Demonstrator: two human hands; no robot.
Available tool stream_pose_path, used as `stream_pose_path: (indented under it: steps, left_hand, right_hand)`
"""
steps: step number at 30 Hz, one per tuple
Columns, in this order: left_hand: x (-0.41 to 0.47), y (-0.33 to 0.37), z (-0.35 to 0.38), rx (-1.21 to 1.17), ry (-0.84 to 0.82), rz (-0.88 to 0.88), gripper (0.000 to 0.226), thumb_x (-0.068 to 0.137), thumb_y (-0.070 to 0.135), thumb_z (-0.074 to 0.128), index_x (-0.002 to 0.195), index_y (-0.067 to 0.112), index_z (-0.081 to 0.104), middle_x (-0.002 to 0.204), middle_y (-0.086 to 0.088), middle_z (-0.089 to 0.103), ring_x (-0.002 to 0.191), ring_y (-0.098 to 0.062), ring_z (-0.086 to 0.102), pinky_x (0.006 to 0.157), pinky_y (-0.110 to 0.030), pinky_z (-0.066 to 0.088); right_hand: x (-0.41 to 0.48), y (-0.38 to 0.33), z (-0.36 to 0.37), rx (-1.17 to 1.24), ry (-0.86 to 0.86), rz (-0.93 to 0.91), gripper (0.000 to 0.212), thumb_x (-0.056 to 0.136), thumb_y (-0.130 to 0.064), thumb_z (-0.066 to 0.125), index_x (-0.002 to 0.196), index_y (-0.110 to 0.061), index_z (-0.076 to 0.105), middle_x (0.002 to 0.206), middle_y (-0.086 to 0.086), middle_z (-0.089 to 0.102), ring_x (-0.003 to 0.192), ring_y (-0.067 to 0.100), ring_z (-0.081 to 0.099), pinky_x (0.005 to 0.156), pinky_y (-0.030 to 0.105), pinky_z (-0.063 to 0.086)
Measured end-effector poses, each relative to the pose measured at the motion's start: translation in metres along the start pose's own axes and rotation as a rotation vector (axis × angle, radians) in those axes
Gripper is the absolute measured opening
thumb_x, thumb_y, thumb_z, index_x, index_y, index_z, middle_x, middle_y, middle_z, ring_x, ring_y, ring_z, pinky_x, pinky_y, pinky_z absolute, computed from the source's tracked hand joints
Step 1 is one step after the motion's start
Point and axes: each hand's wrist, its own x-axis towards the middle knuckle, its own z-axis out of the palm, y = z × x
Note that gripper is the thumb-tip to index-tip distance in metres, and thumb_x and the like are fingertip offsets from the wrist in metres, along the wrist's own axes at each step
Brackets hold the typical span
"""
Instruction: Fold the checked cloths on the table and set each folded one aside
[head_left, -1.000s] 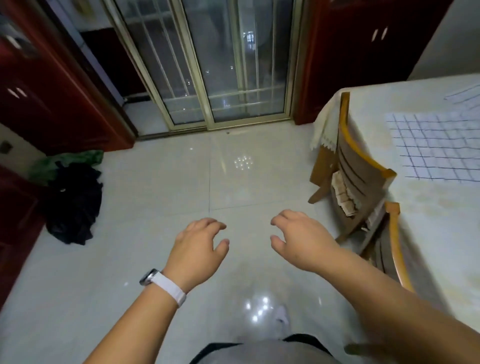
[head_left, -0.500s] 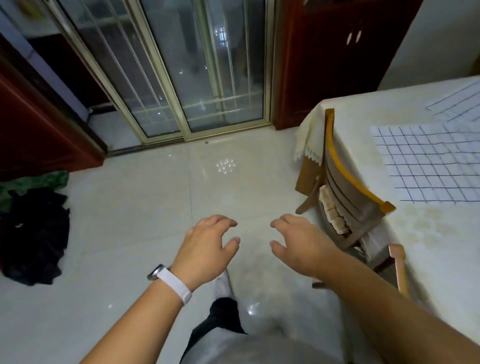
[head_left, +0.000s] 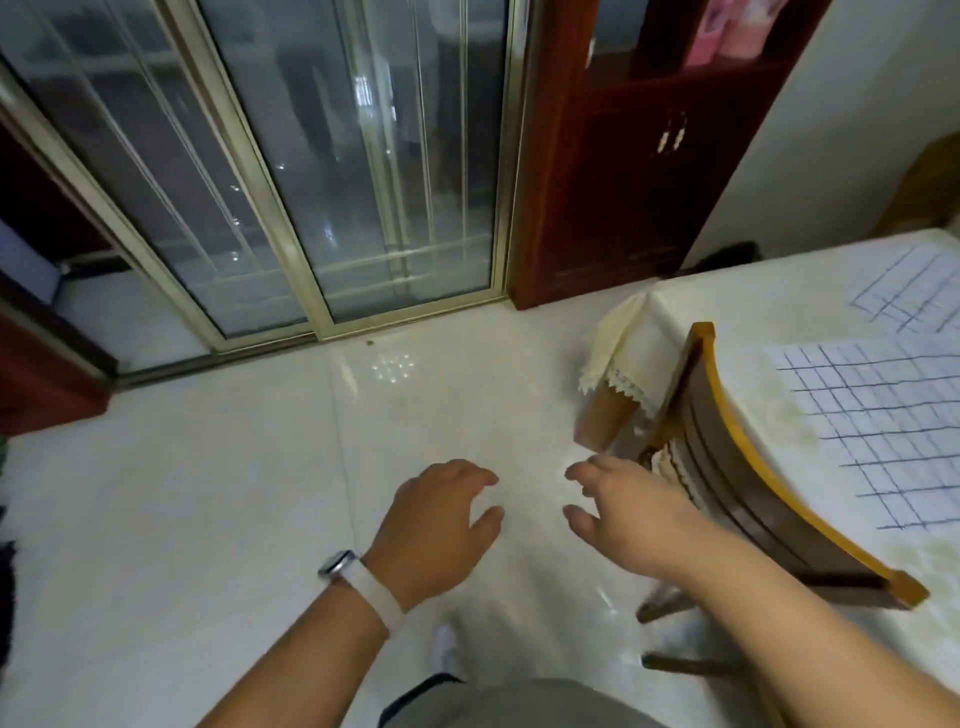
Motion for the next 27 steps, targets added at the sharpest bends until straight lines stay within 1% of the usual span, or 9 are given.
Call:
stream_pose_path:
  steps: [2,5,8,12,18,21,23,25,27]
  left_hand:
    - [0.025,-0.019,-0.021,-0.013,0.023,0.031,0.046,0.092,0.049,0.046,0.132,0.027,0.055,0.135,0.008,0.054,0.124,-0.013,0.048,0.106,-0.029,0.035]
    - [0.057,-0.038,-0.044,-0.01,0.04,0.063,0.044,0.093,0.047,0.049,0.132,0.025,0.054,0.136,0.006,0.052,0.126,-0.015,0.045,0.105,-0.029,0.033]
    - [0.083,-0.048,-0.063,-0.018,0.026,0.092,0.044,0.095,0.043,0.051,0.135,0.025,0.051,0.142,0.005,0.046,0.132,-0.015,0.039,0.11,-0.03,0.029]
    - [0.116,-0.057,-0.082,0.008,0.011,0.115,0.046,0.096,0.044,0.048,0.139,0.026,0.046,0.147,0.006,0.042,0.135,-0.013,0.034,0.111,-0.029,0.027]
    - [0.159,-0.064,-0.082,0.014,-0.047,0.114,0.049,0.095,0.045,0.048,0.139,0.024,0.046,0.145,0.005,0.044,0.134,-0.015,0.036,0.112,-0.031,0.029]
    - [0.184,-0.064,-0.08,0.04,-0.064,0.111,0.063,0.086,0.058,0.036,0.137,0.023,0.05,0.142,0.005,0.047,0.132,-0.016,0.038,0.108,-0.029,0.029]
    - [0.203,-0.064,-0.079,0.076,-0.065,0.092,0.071,0.081,0.063,0.028,0.136,0.025,0.051,0.141,0.005,0.048,0.131,-0.016,0.04,0.108,-0.03,0.03]
    - [0.227,-0.062,-0.082,0.107,-0.08,0.08,0.071,0.081,0.064,0.027,0.137,0.026,0.05,0.141,0.006,0.048,0.132,-0.016,0.041,0.107,-0.029,0.029]
    - [0.255,-0.054,-0.087,0.139,-0.116,0.073,0.063,0.086,0.06,0.034,0.138,0.027,0.049,0.142,0.007,0.047,0.132,-0.015,0.04,0.109,-0.028,0.028]
  right_hand:
    - [0.023,-0.014,-0.012,0.012,0.055,0.016,0.048,0.094,-0.051,0.043,0.135,-0.026,0.046,0.126,-0.003,0.052,0.117,0.018,0.055,0.09,0.034,0.048]
    - [0.046,-0.032,-0.027,-0.028,0.126,0.032,0.048,0.094,-0.048,0.044,0.136,-0.025,0.046,0.13,-0.002,0.05,0.121,0.022,0.05,0.094,0.034,0.044]
    - [0.067,-0.04,-0.04,-0.04,0.157,0.051,0.049,0.094,-0.046,0.045,0.137,-0.023,0.046,0.133,-0.002,0.049,0.124,0.023,0.047,0.098,0.035,0.042]
    - [0.1,-0.036,-0.055,-0.049,0.171,0.071,0.05,0.093,-0.047,0.045,0.137,-0.022,0.046,0.131,-0.001,0.05,0.121,0.024,0.048,0.098,0.037,0.042]
    - [0.143,-0.016,-0.058,-0.01,0.118,0.103,0.05,0.095,-0.047,0.044,0.139,-0.024,0.043,0.135,-0.003,0.047,0.124,0.022,0.046,0.098,0.035,0.041]
    - [0.173,0.001,-0.055,0.023,0.063,0.104,0.05,0.095,-0.047,0.043,0.139,-0.024,0.042,0.138,-0.002,0.044,0.125,0.023,0.044,0.098,0.036,0.041]
    - [0.195,0.015,-0.057,0.054,0.058,0.098,0.049,0.094,-0.047,0.044,0.137,-0.024,0.044,0.136,-0.001,0.046,0.124,0.024,0.045,0.097,0.037,0.042]
    - [0.217,0.03,-0.064,0.081,0.074,0.093,0.049,0.094,-0.048,0.044,0.136,-0.023,0.045,0.135,-0.001,0.047,0.123,0.024,0.046,0.098,0.037,0.042]
    - [0.237,0.049,-0.073,0.11,0.09,0.095,0.049,0.095,-0.048,0.043,0.138,-0.024,0.043,0.137,-0.001,0.046,0.125,0.023,0.045,0.1,0.037,0.041]
